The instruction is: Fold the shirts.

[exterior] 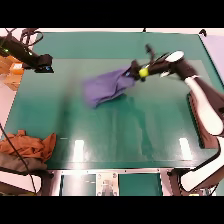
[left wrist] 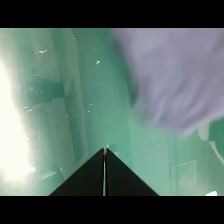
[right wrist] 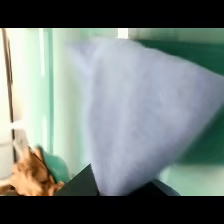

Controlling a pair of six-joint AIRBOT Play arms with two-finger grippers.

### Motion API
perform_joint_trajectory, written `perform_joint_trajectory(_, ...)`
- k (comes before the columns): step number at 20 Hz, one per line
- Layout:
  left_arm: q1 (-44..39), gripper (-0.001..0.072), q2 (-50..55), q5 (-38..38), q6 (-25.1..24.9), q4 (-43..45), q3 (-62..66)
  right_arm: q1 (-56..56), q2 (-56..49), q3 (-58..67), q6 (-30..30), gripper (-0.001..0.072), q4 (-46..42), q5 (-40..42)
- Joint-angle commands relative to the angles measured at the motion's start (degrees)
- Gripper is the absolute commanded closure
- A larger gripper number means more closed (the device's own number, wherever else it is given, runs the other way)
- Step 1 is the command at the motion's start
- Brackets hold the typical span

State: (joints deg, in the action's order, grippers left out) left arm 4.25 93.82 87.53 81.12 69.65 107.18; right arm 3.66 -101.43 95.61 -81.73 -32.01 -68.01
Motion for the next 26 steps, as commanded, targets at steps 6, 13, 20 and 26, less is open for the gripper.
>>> perform_joint_trajectory(6,0.0,0.0684,0.0,0.5,-0.1,0.1,0.0,-29.8,14.8,11.1,-6.6,0.0693,-3.9,-8.2)
perform_joint_trajectory(13,0.0,0.0684,0.0,0.4,1.4,0.0,0.0,-52.7,14.9,10.9,-6.8,0.0693,-16.4,-12.7)
perform_joint_trajectory(20,0.0,0.0685,0.0,0.8,1.5,0.0,0.0,-59.0,14.9,10.9,-8.2,0.0694,-27.6,-20.1)
perform_joint_trajectory(26,0.0,0.0684,0.0,2.2,1.6,0.0,0.0,-58.0,14.3,10.9,-7.7,0.0695,-4.9,-4.4)
